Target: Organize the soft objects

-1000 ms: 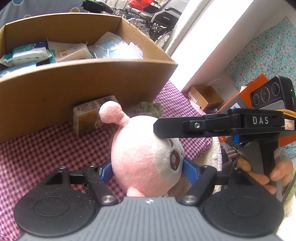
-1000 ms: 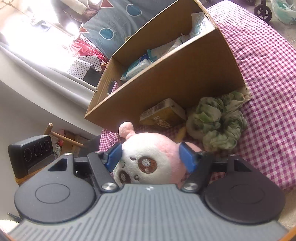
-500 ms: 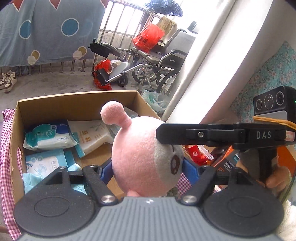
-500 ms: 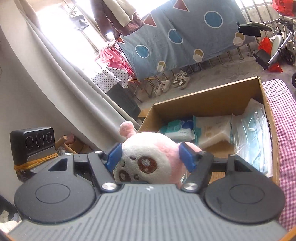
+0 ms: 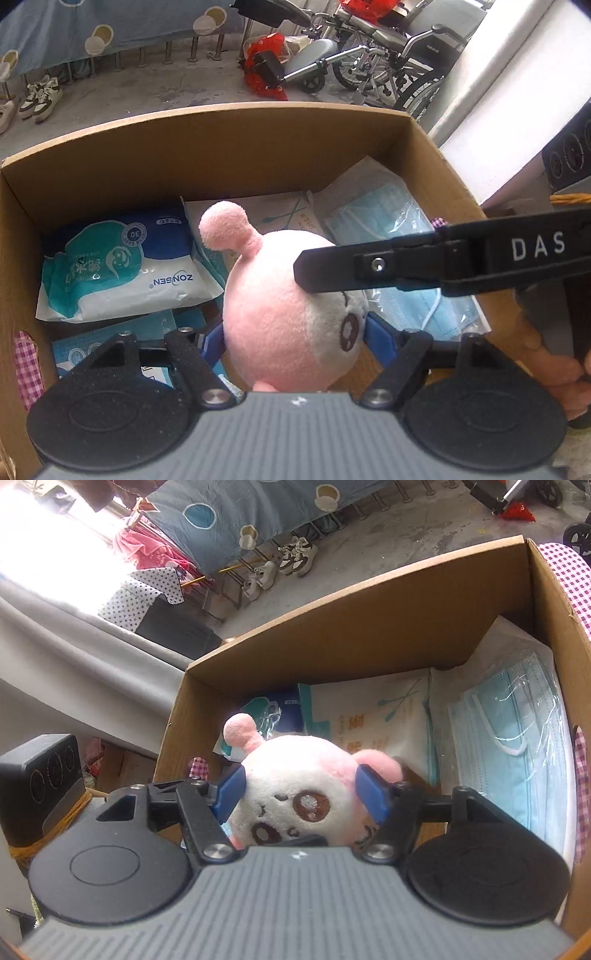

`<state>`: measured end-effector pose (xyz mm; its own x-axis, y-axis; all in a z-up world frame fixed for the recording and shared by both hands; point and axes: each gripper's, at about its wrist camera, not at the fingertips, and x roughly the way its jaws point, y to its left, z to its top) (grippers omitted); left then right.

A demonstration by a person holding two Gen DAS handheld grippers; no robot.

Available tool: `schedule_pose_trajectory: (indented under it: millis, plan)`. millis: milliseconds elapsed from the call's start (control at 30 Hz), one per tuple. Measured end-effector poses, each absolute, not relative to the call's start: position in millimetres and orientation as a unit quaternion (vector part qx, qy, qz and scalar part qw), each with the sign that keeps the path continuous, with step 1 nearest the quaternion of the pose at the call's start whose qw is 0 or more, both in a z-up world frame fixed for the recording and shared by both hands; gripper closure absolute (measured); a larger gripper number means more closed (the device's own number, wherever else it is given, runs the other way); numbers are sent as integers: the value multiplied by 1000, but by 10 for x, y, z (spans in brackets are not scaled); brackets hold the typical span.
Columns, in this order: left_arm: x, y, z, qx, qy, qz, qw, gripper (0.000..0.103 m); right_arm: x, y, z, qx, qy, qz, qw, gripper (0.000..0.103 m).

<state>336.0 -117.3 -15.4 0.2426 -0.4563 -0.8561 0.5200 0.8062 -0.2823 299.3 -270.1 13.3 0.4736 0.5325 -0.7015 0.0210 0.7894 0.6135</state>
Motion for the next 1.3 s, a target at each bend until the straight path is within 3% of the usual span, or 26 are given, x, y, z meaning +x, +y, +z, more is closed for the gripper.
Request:
schedule_pose_trajectory:
  millis: [167, 333, 433, 733, 1100, 1300]
  plan:
    - [3525, -1167, -372, 36, 563, -280, 776, 22, 3132, -2563, -145, 280, 517, 158, 793, 35]
    - [3504, -1062, -304, 31, 554, -268, 787, 16, 3155, -2485, -116, 268, 519, 155, 797, 35]
    - [3444, -985, -210, 21, 545, -263, 796, 12, 3088, -2485, -63, 262, 517, 144, 802, 29]
    - [3201, -830, 10, 1, 527, -261, 809, 13, 2786, -2641, 214, 262, 491, 130, 821, 28]
    - [2015, -259, 853, -22, 411, -308, 858, 11, 1395, -3155, 893, 336, 373, 216, 838, 24]
    - [1350, -200, 650, -46, 403, -334, 851, 12, 486, -3213, 698, 356, 353, 220, 837, 23]
